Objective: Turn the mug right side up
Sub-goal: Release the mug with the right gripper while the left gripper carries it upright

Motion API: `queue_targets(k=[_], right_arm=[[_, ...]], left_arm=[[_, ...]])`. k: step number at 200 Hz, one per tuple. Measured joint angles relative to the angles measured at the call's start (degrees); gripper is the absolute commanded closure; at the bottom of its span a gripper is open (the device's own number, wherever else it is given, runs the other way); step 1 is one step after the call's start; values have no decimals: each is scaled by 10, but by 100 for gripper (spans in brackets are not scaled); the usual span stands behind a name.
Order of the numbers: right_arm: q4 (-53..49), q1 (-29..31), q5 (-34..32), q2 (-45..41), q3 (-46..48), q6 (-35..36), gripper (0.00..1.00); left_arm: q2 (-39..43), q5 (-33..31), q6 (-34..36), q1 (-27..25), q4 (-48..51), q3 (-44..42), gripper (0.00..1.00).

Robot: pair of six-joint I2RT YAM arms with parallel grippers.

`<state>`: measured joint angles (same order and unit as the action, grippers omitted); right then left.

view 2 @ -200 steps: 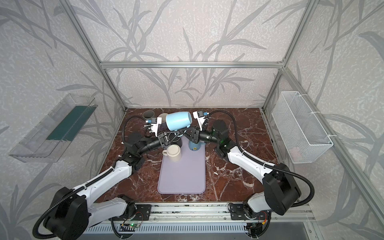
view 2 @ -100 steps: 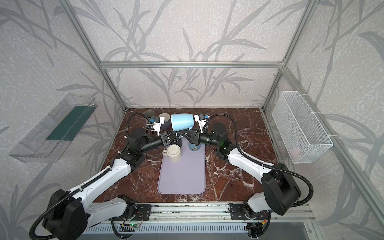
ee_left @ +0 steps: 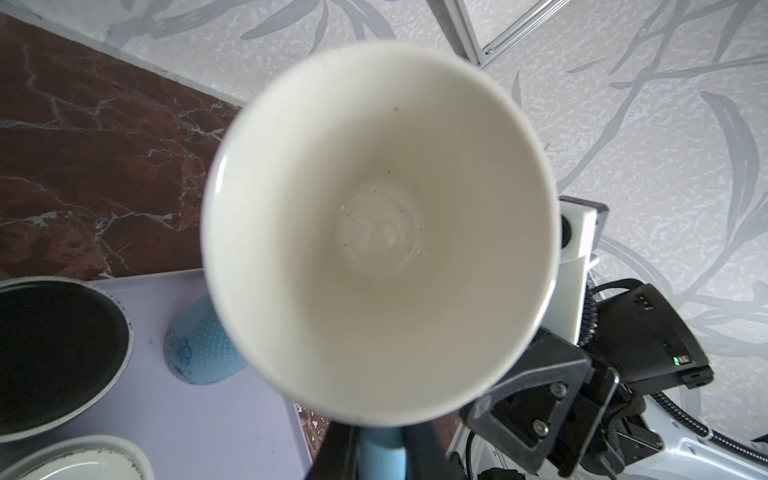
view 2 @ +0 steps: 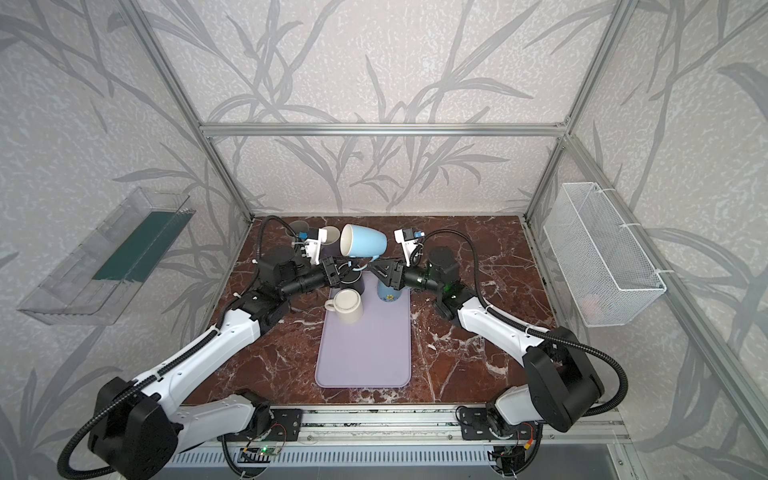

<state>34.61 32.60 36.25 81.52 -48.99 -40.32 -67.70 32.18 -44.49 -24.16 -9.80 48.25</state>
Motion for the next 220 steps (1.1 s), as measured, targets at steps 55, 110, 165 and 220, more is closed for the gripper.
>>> queue_targets(k=[55, 110, 165, 220], right_arm=[[0, 0, 0, 0, 0, -2, 63], [-3, -4, -1, -12, 7, 1, 63], [-10, -17, -2, -39, 24, 10, 63], [-34, -32, -2, -74, 42, 18, 63]], left_arm=[[-6, -10, 0, 0, 24, 0, 100], [-6, -43, 22, 0, 73, 16, 100], [-29, -87, 57, 0, 133, 62, 100], [-101, -128, 98, 7, 177, 125, 100]])
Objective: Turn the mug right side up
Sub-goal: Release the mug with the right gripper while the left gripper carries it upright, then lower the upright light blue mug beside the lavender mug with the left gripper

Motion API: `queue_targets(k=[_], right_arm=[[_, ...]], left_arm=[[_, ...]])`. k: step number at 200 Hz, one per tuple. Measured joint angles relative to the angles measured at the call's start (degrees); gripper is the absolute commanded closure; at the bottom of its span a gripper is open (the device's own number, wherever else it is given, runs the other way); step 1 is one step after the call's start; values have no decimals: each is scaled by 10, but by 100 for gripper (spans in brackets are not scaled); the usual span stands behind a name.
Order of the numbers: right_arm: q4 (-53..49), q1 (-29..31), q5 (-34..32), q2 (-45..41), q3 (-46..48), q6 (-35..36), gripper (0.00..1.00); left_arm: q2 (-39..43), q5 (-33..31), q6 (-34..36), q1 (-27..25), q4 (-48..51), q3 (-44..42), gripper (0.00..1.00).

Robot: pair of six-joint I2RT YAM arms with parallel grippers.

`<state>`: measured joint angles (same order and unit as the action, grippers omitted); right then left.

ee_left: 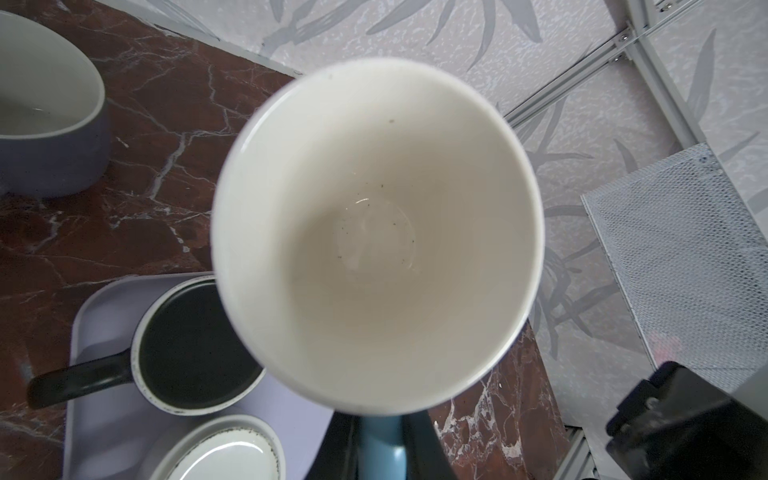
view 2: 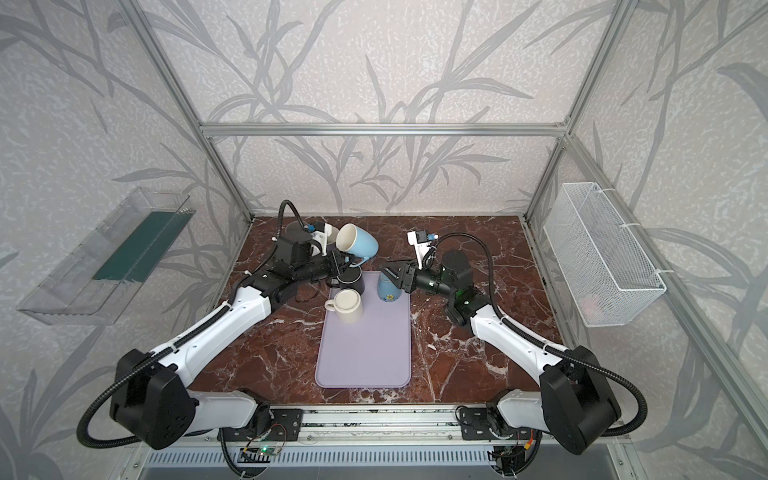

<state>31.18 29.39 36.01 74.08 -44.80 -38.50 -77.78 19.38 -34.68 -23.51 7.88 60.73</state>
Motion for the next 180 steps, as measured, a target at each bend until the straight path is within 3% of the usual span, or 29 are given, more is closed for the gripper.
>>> queue_targets(k=[123, 180], right_arm=[[-39, -26, 0, -44, 26, 9, 63], [-53, -36, 0, -54, 26, 20, 63]], left_arm=[[-190, -10, 58, 64, 14, 133, 100], [-275, -9, 85, 71, 42, 205, 100]])
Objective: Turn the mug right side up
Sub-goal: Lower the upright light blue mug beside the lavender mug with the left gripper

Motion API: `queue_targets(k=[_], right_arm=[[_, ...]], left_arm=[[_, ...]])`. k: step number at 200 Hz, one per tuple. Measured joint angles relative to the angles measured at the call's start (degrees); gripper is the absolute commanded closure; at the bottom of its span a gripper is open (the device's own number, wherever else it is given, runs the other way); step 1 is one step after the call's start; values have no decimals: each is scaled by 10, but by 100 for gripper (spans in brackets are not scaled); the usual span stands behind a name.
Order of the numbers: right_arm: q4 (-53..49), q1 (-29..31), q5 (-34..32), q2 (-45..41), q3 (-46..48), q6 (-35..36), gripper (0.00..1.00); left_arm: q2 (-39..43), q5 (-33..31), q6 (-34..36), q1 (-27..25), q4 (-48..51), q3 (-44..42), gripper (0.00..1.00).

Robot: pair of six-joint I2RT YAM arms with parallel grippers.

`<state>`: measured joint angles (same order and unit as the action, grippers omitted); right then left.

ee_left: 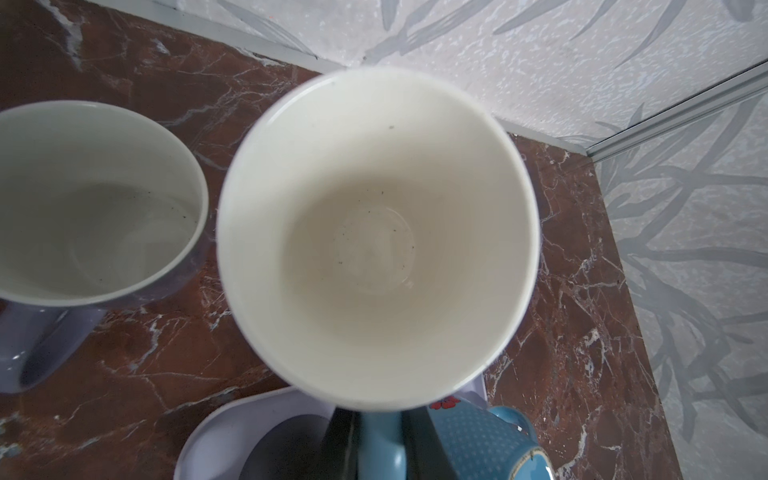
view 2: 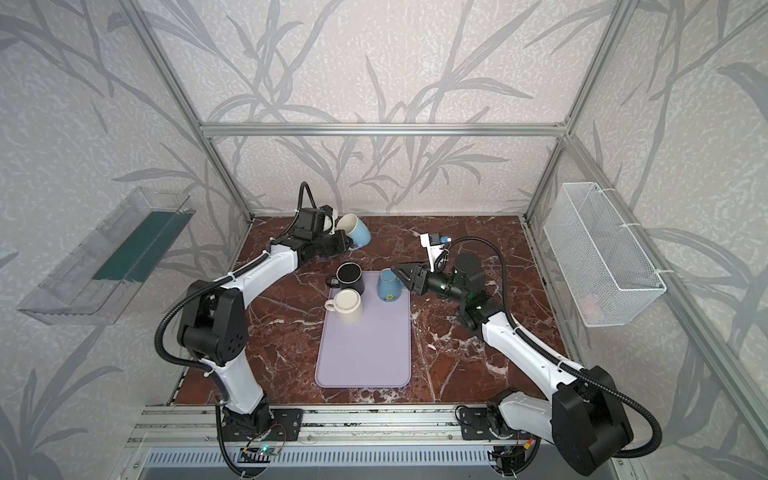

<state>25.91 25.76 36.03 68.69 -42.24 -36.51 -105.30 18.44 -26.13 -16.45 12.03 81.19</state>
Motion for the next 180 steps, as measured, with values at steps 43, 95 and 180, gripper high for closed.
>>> queue_targets(k=[43, 95, 180], right_arm=[[-6, -5, 0, 0, 0, 4, 63], [-7, -10, 0, -1, 0, 6, 63], [-7, -15, 5, 0, 4, 6, 63]], left_arm=[[-42, -7, 20, 0, 29, 35, 100], [-75, -25, 48, 0, 72, 88, 100], [-137, -79, 85, -11, 131, 167, 100]])
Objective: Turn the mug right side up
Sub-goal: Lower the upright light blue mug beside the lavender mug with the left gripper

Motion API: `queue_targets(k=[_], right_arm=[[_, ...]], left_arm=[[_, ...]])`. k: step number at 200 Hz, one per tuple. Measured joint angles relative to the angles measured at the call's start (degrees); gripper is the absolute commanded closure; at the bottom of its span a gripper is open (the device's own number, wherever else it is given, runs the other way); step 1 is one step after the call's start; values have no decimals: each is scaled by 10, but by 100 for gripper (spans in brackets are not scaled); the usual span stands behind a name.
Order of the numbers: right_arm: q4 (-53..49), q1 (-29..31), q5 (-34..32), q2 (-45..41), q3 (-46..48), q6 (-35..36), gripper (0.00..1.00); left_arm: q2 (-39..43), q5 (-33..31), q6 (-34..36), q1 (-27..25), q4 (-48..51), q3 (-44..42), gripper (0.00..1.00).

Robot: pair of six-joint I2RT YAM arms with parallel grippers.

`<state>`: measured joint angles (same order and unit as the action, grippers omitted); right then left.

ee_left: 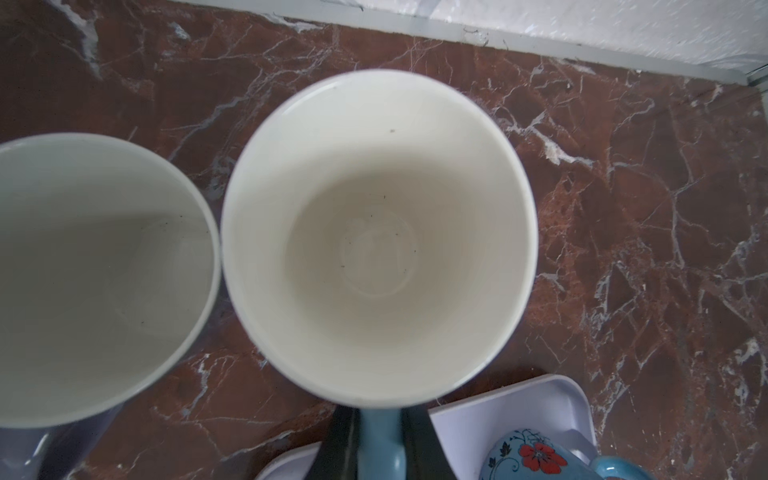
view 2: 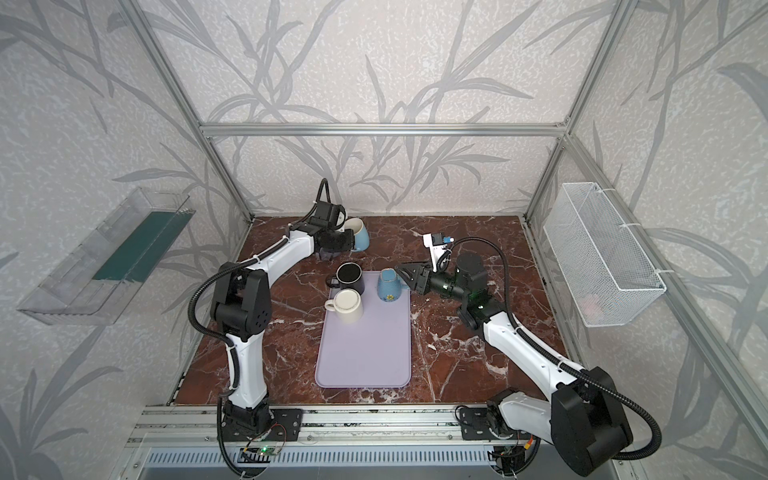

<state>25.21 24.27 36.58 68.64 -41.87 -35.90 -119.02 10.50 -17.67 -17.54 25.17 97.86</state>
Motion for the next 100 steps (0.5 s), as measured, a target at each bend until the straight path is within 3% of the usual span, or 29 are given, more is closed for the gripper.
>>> queue_targets(k=[100], right_arm=[[-1, -11, 10, -2, 6, 0, 63]], left_arm=[[-24, -62, 15, -22, 43, 38, 100]])
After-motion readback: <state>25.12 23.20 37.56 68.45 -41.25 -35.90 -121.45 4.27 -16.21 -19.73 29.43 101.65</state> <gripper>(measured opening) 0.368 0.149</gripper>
